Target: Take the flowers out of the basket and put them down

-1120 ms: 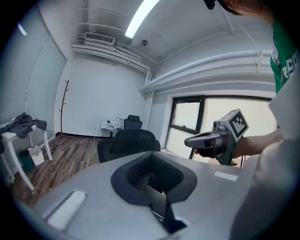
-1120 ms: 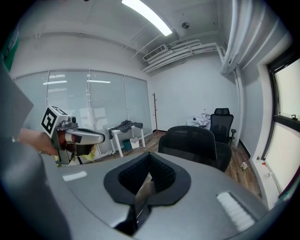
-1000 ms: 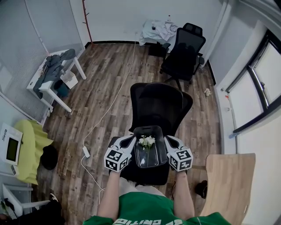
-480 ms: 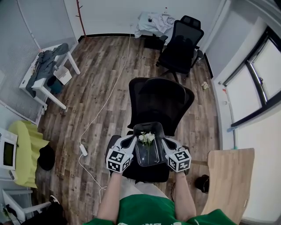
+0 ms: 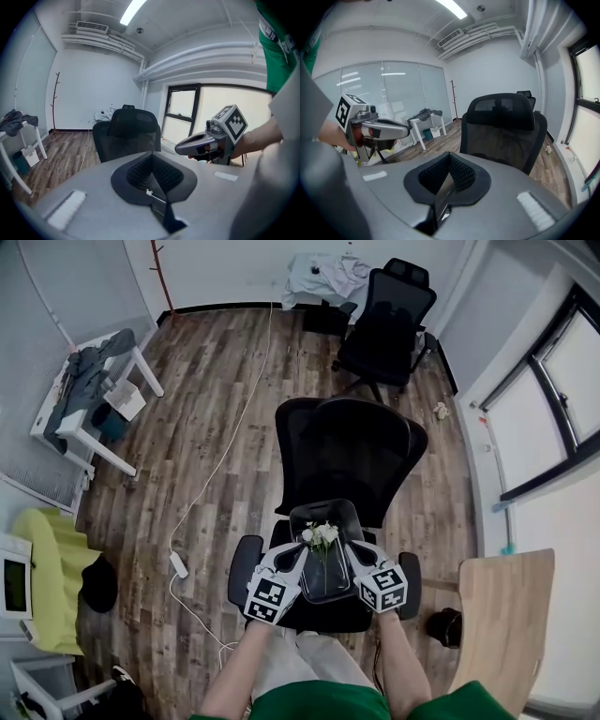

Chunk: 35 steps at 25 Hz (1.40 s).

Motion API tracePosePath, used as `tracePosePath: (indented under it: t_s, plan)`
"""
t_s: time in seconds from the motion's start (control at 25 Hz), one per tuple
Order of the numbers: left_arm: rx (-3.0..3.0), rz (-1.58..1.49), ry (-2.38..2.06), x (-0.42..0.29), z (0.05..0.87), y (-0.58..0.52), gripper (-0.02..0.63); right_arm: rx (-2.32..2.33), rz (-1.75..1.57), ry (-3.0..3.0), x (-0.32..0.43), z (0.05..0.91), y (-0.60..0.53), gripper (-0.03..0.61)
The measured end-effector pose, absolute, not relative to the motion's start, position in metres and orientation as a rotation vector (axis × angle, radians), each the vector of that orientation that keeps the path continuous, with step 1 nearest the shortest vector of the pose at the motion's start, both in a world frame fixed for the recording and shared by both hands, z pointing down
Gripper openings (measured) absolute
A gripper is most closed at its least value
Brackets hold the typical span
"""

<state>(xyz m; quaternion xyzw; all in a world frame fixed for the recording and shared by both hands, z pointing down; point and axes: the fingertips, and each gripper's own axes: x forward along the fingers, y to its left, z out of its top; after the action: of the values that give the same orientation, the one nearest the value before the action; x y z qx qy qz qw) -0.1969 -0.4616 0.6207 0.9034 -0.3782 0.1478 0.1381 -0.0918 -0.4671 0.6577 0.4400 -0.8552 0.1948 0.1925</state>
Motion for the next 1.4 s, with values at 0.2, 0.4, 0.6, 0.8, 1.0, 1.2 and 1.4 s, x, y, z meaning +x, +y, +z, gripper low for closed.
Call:
tracePosePath:
  t_s: [0.2, 0.4, 0.6, 0.8, 1.0, 1.2, 1.4]
  plan:
    - [2.601, 0.446, -1.043, -0.188, 0.662, -0.466, 0.015, 1.232, 0.579, -2.375, -0.099, 0.705, -0.471, 0.006]
    - [2.555, 0.415, -1.038, -0.185, 0.704, -0.469, 0.015, 1.238, 0.619, -2.352, -0.095, 0.756, -0.473, 0.007]
    - [2.547, 0.407, -1.069, -0.183, 0.737, -0.474, 0.015, 1.285, 0.635, -2.311, -0.088, 0.797, -0.481, 0.006]
    - [2.520, 0.405, -1.077, -0.181, 0.770, -0.475, 0.015, 1.287, 0.655, -2.293, -0.093, 0.834, -0.485, 0.007]
    - [2.479, 0.381, -1.083, -0.177, 0.796, -0.468, 0.015, 1.265, 0.699, -2.284, -0.092, 0.860, -0.478, 0.007]
    - [2.452, 0.372, -1.093, -0.175, 0.816, -0.463, 0.015, 1.234, 0.709, -2.271, -0.091, 0.879, -0.474, 0.008]
    - [2.435, 0.346, -1.104, -0.177, 0.824, -0.463, 0.015, 1.208, 0.702, -2.251, -0.091, 0.891, -0.474, 0.008]
